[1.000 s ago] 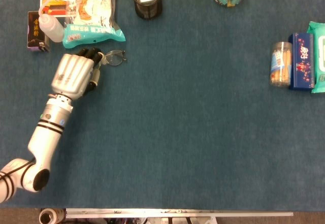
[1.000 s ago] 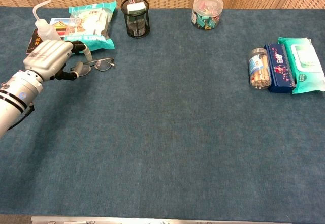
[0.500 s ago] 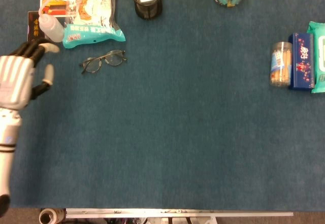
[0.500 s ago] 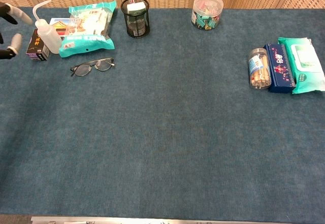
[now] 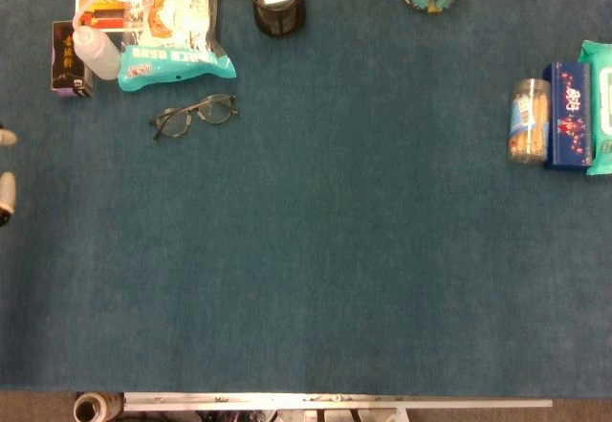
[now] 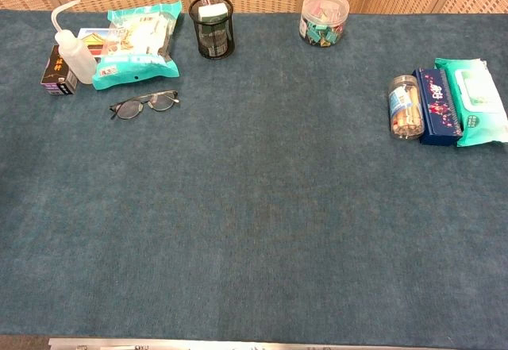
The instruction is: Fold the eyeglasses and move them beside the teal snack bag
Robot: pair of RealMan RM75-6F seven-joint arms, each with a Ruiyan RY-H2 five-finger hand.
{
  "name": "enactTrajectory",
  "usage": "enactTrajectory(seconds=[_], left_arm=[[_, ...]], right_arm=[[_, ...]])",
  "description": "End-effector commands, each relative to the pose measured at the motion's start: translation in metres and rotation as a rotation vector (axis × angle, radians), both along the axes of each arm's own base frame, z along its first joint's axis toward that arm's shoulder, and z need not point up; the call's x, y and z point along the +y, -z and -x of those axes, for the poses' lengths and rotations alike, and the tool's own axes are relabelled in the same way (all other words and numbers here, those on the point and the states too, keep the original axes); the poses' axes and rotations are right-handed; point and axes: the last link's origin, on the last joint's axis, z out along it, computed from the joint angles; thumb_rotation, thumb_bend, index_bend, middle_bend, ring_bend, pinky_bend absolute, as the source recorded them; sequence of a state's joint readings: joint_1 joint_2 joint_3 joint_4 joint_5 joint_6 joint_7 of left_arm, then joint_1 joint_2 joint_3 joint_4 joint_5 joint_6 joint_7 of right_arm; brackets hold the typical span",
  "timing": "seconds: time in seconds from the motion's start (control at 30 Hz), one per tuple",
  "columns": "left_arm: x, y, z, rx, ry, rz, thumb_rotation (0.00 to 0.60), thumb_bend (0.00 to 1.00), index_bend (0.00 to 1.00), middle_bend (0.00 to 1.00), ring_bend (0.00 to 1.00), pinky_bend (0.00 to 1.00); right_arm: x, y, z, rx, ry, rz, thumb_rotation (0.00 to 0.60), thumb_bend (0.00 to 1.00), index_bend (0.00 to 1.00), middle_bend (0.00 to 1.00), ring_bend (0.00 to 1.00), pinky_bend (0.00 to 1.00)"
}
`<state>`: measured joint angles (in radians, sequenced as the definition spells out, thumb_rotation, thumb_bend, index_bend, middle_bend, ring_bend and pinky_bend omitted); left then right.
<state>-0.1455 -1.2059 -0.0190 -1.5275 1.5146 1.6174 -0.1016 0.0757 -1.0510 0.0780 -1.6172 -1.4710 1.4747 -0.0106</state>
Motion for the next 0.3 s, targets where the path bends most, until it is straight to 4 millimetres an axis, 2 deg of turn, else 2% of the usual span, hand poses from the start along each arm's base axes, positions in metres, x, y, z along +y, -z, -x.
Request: enactTrajectory(seconds=[0.03,0.3], left_arm=[[-0.0076,-0.0019,0.0050,0.001,-0.027,0.008,0.600,0.46,0.32,0.30,0.31,0.54],[-0.0089,-0.0014,0.0102,0.002,-0.054,0.014,0.600,0.46,0.32,0.30,0.31,0.54]], right_arm=[[0.0005,0.0016,-0.0011,-0.007,0.000,-0.003,0.600,0.17,0.23,0.34,0.32,0.54],[0.0022,0.0057,0.0005,-0.014,0.012,-0.013,0.600,0.17,0.23,0.34,0.32,0.54]])
